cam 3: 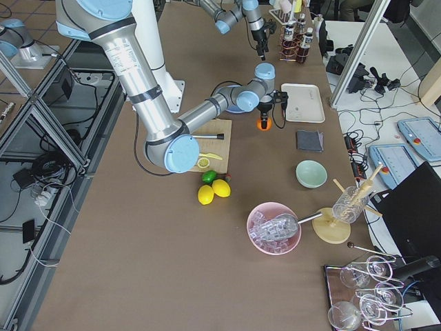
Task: Pick orange to plate
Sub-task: 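Lift the orange with the right gripper and carry it over the plate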
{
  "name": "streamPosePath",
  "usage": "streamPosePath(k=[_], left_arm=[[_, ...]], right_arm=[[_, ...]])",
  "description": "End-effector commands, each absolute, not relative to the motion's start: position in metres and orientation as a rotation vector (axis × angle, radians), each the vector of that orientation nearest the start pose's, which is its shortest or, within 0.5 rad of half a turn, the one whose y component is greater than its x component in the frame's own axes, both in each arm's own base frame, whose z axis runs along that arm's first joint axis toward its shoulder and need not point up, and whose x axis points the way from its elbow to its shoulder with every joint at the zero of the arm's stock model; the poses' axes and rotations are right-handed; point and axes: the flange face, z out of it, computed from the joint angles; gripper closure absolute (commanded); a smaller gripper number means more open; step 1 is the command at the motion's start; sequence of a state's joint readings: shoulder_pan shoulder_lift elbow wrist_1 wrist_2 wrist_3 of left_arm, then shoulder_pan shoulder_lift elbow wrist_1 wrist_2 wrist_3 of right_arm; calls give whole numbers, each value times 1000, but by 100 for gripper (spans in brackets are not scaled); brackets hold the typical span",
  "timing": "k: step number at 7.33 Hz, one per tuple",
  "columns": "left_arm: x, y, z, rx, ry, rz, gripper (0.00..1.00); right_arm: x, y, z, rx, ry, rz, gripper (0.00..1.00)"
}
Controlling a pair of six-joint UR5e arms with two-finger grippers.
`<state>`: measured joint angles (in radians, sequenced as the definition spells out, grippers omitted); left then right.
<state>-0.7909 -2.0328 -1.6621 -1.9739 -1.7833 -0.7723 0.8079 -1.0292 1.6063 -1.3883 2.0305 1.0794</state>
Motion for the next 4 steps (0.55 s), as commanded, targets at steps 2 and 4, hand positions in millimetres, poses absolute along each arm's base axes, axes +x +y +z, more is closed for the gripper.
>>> streamPosePath(k=[2,4], left_arm=[[322,-568,366,555,710,101,2],[284,-575,402,528,664,62,2]], right_arm=[[-478,-500,207,78,-879,172,100],[-527,-460,173,97,-859,111,100]])
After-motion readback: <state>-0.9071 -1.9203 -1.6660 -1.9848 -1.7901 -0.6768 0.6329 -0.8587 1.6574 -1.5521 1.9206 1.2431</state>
